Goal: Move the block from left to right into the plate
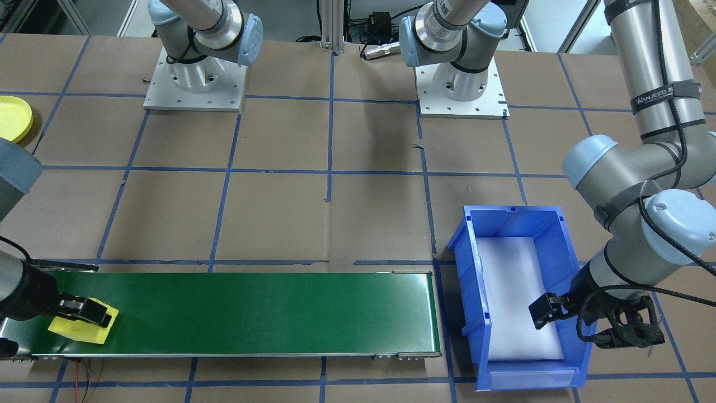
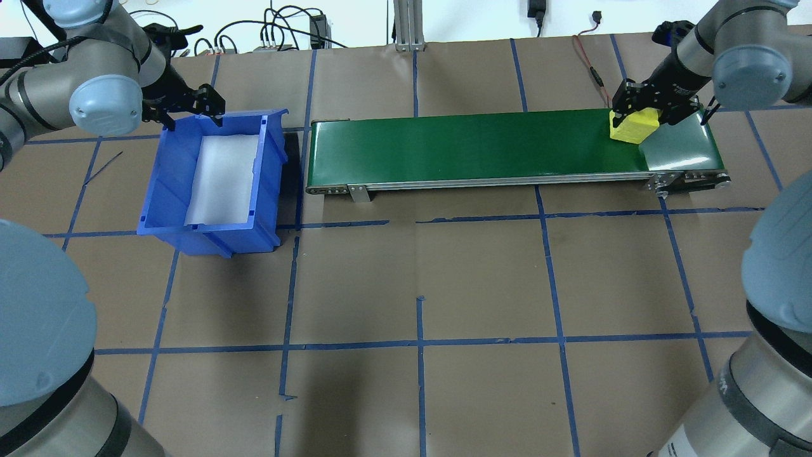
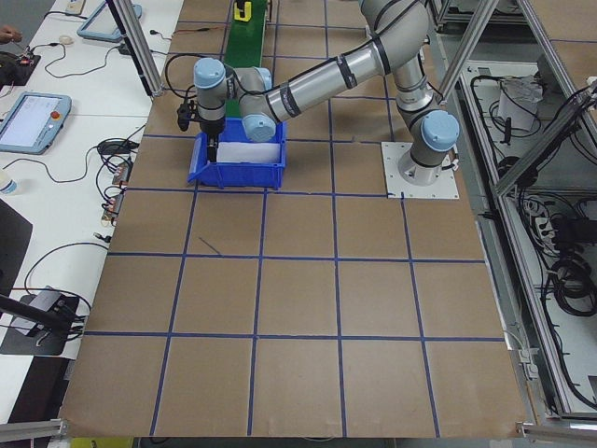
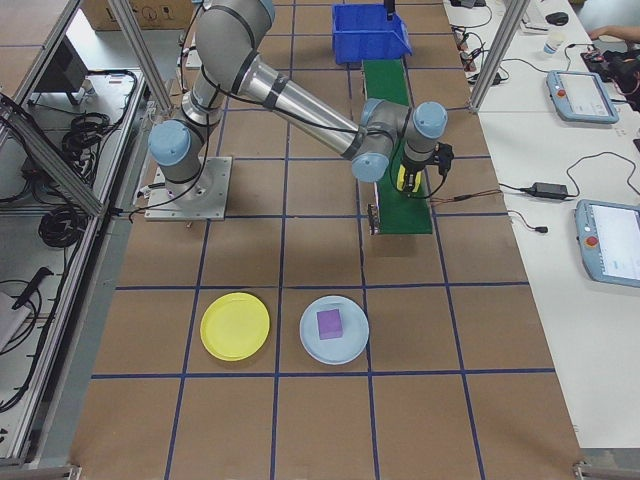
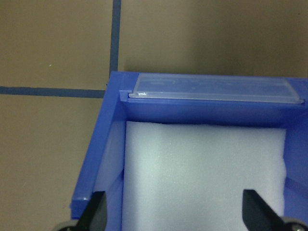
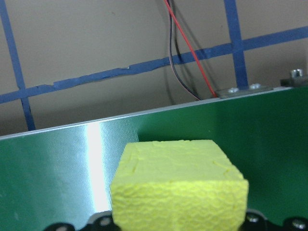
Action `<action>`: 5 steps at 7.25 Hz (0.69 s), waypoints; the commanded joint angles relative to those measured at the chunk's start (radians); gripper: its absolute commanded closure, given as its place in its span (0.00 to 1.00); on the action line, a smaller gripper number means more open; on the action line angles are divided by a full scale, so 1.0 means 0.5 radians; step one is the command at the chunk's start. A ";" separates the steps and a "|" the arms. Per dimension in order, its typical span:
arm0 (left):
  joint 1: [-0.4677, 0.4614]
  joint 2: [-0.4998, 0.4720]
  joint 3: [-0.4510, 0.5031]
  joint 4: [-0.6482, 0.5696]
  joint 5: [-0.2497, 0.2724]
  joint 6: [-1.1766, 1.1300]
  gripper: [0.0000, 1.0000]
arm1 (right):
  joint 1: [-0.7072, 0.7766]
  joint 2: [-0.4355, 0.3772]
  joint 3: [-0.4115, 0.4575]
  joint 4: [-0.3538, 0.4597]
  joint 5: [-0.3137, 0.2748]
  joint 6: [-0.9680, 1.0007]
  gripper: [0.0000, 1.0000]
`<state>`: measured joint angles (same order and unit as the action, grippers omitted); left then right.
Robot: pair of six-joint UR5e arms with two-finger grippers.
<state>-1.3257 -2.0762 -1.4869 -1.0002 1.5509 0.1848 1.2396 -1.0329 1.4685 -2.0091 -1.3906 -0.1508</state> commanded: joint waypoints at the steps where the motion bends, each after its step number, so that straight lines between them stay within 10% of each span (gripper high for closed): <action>1: -0.002 0.074 0.013 -0.006 -0.009 -0.035 0.00 | -0.006 -0.148 -0.016 0.033 -0.230 -0.063 0.72; 3: -0.030 0.289 0.022 -0.064 -0.018 -0.026 0.00 | -0.113 -0.320 0.087 0.210 -0.567 -0.387 0.72; 5: -0.064 0.565 -0.014 -0.425 -0.009 -0.029 0.00 | -0.611 -0.474 0.293 0.196 -0.597 -0.969 0.73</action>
<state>-1.3459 -1.8772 -1.4874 -1.1167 1.5433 0.1704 1.0831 -1.2228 1.5568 -1.9142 -1.6667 -0.4543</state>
